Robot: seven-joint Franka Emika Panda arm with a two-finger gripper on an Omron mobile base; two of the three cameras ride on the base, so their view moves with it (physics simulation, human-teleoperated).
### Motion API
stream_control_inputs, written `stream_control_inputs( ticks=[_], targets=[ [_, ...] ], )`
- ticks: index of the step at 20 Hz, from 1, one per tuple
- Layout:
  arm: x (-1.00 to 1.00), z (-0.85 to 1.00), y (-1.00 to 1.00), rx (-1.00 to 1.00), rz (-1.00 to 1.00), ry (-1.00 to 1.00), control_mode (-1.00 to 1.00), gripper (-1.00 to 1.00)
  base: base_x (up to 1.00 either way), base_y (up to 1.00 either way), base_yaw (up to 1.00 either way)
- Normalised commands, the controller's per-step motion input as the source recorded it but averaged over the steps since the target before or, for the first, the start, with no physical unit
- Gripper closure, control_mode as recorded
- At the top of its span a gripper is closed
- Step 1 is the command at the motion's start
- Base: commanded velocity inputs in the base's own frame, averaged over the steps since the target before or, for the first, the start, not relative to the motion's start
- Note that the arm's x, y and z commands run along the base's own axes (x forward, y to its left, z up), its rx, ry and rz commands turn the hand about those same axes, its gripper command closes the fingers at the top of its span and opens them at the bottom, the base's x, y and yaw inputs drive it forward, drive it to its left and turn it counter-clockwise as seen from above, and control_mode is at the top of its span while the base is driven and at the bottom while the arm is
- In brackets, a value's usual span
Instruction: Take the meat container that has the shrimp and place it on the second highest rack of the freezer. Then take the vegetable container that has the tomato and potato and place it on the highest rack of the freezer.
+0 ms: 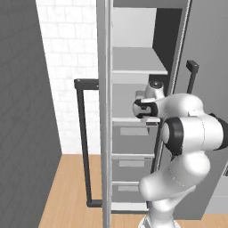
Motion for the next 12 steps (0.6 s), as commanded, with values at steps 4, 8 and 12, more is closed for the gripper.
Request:
stream_control_inputs(
  ticks=[4,8,12],
  targets=[
    [0.42,-0.39,-0.06,0.00,0.00,-0.03,-1.00,1.00,0.00,0.00,0.00],
    [0.33,-0.41,-0.04,-0.01,0.00,-0.05,-1.00,1.00,0.00,0.00,0.00],
    [0.48,-0.16,-0.15,0.00,0.00,-0.03,-1.00,1.00,0.00,0.00,0.00]
  ],
)
